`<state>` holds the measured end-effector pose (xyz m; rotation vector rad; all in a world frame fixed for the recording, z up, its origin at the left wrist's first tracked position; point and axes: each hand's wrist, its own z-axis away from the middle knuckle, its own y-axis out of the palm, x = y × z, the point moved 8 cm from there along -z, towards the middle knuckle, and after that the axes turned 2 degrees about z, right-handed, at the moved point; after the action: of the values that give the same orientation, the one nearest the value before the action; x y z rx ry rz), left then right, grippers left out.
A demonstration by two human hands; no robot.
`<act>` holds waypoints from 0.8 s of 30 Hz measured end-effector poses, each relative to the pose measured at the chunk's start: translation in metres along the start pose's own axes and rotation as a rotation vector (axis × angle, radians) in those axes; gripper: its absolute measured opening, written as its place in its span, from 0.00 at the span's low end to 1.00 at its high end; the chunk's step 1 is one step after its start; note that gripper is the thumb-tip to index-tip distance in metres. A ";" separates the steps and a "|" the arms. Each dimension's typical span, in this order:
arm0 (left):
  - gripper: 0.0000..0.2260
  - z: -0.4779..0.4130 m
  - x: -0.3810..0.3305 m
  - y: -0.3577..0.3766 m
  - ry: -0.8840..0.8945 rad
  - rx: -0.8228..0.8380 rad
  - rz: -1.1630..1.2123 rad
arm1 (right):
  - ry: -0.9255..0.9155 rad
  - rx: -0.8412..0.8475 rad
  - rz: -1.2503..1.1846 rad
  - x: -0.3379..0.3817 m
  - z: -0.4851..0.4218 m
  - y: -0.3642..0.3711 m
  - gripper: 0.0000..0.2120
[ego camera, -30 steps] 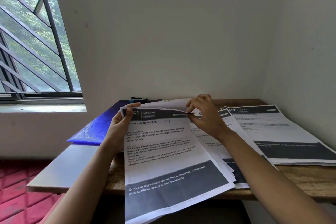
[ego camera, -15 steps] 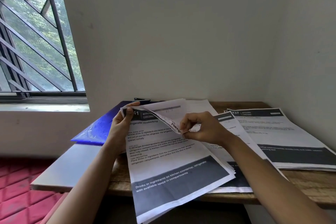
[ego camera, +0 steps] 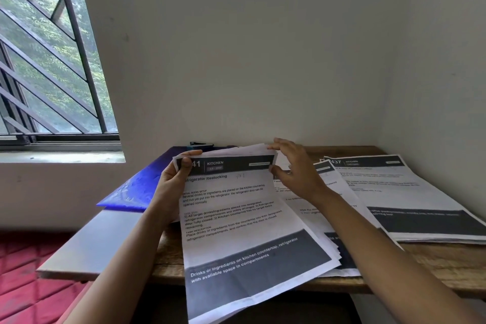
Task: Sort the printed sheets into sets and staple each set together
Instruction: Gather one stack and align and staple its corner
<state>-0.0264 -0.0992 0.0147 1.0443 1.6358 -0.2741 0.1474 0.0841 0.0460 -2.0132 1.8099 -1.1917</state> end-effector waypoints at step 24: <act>0.18 -0.001 -0.002 -0.002 0.017 0.003 0.000 | 0.128 0.060 -0.496 0.000 0.001 0.001 0.13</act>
<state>-0.0288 -0.1007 0.0163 1.0514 1.6509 -0.2680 0.1468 0.0833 0.0449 -2.4847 1.3337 -1.5079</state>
